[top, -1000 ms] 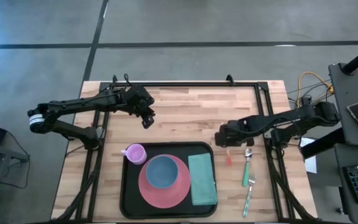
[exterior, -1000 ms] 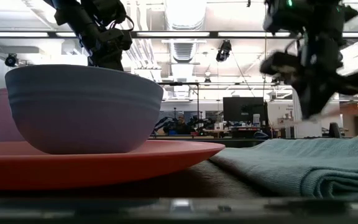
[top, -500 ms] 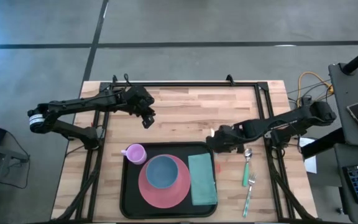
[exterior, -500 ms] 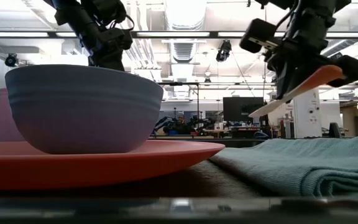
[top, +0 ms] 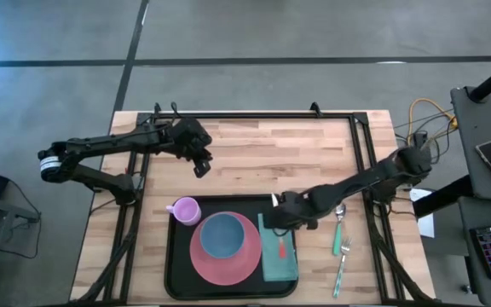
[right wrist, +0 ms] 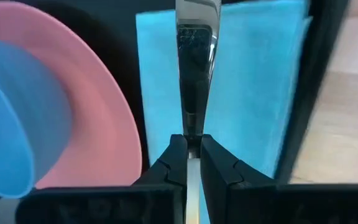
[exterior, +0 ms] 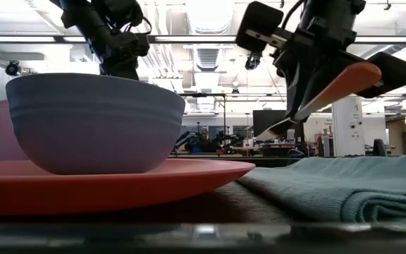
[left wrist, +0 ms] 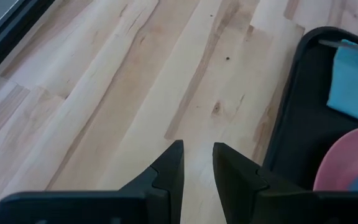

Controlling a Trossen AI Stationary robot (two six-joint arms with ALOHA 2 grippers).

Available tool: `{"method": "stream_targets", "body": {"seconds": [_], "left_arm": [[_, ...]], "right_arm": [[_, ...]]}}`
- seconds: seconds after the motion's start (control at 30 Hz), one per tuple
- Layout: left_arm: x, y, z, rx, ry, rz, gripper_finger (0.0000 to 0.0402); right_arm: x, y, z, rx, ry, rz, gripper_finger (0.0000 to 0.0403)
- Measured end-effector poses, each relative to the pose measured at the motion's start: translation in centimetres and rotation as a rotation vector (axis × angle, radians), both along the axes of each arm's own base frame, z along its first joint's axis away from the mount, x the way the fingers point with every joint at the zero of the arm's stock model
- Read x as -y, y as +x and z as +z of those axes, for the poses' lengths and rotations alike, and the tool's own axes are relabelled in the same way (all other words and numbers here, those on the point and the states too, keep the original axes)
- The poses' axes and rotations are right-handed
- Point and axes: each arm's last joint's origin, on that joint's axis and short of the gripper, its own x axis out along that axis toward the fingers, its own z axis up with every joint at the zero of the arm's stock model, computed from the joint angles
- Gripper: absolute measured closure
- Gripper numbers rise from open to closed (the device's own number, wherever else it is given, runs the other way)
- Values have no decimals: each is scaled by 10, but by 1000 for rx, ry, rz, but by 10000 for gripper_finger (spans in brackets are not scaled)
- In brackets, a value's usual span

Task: Set up tray
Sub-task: Put the orange knife on the black serving tray

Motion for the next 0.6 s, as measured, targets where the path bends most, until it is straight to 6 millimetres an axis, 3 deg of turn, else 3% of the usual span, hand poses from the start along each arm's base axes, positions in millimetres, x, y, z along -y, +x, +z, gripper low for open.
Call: {"method": "stream_targets", "body": {"seconds": [0.13,0.37,0.6], "left_arm": [[6,2,0,1,-3,-21,335],[24,8,1,19,-39,-56,335],[45,14,1,30,-50,-134,335]], "right_arm": [[-16,6,-10,-23,-10,-3,390],[-45,-5,-26,-36,-71,-99,390],[-51,-2,-43,-64,-117,-76,390]]}}
